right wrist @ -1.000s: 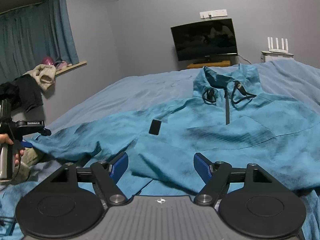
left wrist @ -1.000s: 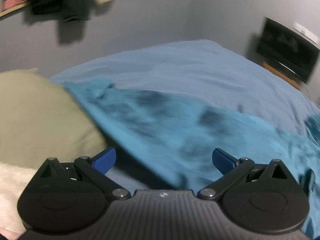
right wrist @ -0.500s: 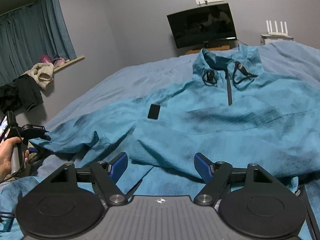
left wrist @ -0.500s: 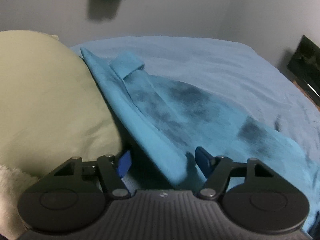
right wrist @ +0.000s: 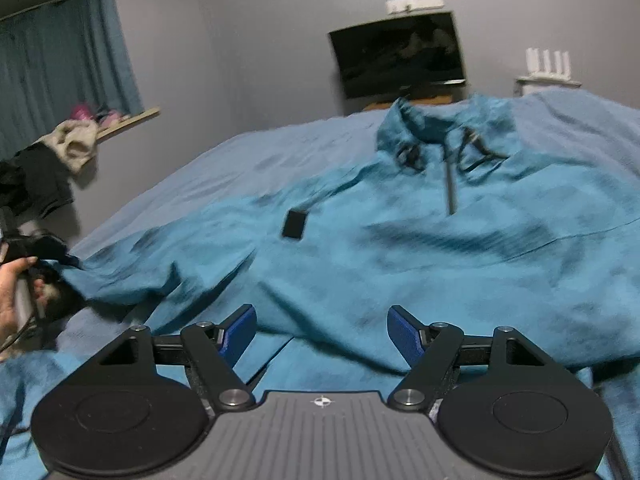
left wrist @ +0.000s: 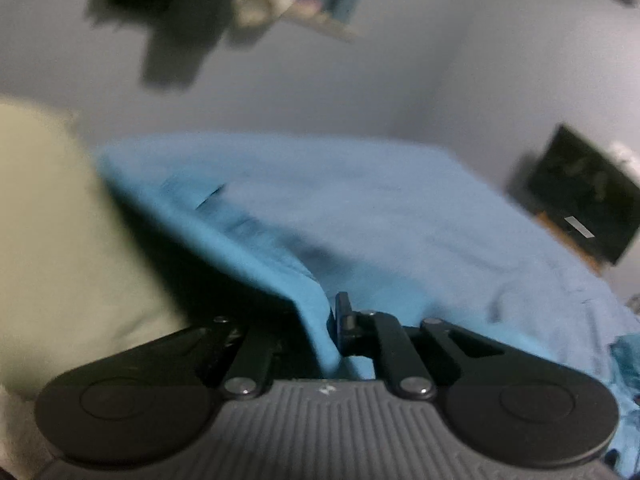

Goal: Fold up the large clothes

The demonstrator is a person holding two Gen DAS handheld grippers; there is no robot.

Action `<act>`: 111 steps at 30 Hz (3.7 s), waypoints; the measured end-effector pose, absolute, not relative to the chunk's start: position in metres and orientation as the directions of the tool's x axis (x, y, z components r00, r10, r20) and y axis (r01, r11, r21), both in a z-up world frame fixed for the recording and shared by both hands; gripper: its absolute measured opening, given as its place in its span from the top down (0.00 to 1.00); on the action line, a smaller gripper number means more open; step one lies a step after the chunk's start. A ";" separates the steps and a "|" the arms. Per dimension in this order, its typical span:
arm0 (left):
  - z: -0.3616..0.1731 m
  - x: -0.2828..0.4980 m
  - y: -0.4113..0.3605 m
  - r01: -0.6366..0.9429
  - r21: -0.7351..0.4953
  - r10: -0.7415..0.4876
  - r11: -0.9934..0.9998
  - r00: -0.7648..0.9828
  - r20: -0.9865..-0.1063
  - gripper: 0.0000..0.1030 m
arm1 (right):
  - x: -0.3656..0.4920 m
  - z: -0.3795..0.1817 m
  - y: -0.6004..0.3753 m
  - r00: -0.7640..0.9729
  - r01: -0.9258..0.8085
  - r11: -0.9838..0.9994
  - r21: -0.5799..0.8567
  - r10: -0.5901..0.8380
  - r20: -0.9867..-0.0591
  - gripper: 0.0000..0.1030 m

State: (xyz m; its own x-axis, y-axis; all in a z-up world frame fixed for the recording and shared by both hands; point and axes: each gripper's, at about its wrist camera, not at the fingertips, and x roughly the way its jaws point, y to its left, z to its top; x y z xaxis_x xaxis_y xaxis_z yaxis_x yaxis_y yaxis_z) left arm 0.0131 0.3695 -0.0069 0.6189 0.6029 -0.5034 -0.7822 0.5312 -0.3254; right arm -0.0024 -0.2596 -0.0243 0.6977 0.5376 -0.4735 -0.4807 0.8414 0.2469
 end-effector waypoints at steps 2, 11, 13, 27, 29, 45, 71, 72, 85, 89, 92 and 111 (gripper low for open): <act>0.007 0.017 0.352 -0.737 -0.321 0.593 0.594 0.672 -0.444 1.00 | 0.001 -0.019 -0.266 0.730 -0.444 0.861 0.249 0.509 -0.456 0.28; 0.050 0.052 0.231 -0.415 -0.221 0.354 0.882 0.896 -0.268 1.00 | 0.020 -0.019 -0.289 0.771 -0.351 0.890 0.292 0.452 -0.449 0.28; 0.049 0.066 0.197 -0.305 -0.200 0.249 0.931 0.932 -0.265 1.00 | 0.020 -0.017 -0.292 0.787 -0.331 0.900 0.284 0.429 -0.443 0.28; -0.027 0.130 0.084 0.109 -0.254 -0.245 0.961 0.762 -0.599 0.48 | 0.025 -0.031 -0.280 0.770 -0.329 0.914 0.239 0.406 -0.492 0.28; -0.022 0.116 0.095 0.080 -0.353 -0.282 0.932 0.772 -0.569 0.32 | 0.026 -0.033 -0.277 0.763 -0.336 0.912 0.236 0.410 -0.499 0.28; 0.018 0.037 0.229 -0.373 -0.456 0.101 0.808 0.851 -0.516 0.11 | -0.008 0.004 -0.117 0.659 -0.726 0.663 -0.184 0.593 -0.462 0.31; 0.009 0.062 0.238 -0.350 -0.449 0.088 0.822 0.857 -0.508 0.11 | 0.059 0.002 -0.284 0.897 -0.201 0.980 0.010 0.188 -0.401 0.98; 0.008 0.063 0.236 -0.347 -0.441 0.085 0.828 0.854 -0.513 0.11 | 0.065 -0.006 -0.297 0.889 -0.165 0.985 0.045 0.168 -0.426 0.98; -0.007 0.080 0.216 -0.309 -0.353 0.058 0.883 0.819 -0.571 0.11 | 0.080 -0.027 -0.343 0.951 -0.057 0.979 0.195 0.113 -0.287 0.98; -0.009 0.084 0.214 -0.301 -0.343 0.054 0.890 0.816 -0.576 0.11 | 0.073 0.023 -0.338 0.976 -0.160 0.970 0.182 0.183 -0.119 0.98; -0.011 0.087 0.215 -0.300 -0.345 0.048 0.889 0.812 -0.581 0.11 | 0.065 0.067 -0.330 0.970 -0.236 0.961 0.142 0.243 -0.031 0.98; -0.012 0.089 0.209 -0.280 -0.326 0.037 0.903 0.805 -0.592 0.11 | 0.158 -0.047 -0.385 0.893 0.025 0.972 0.234 0.083 -0.443 0.97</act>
State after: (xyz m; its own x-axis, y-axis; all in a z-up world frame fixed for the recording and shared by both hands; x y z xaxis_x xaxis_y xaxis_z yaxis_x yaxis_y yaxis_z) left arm 0.0891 0.2090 -0.0123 0.8053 0.0367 -0.5918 -0.2804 0.9030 -0.3256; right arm 0.1582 -0.3849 -0.0473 0.8928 0.0833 -0.4427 0.0253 0.9719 0.2339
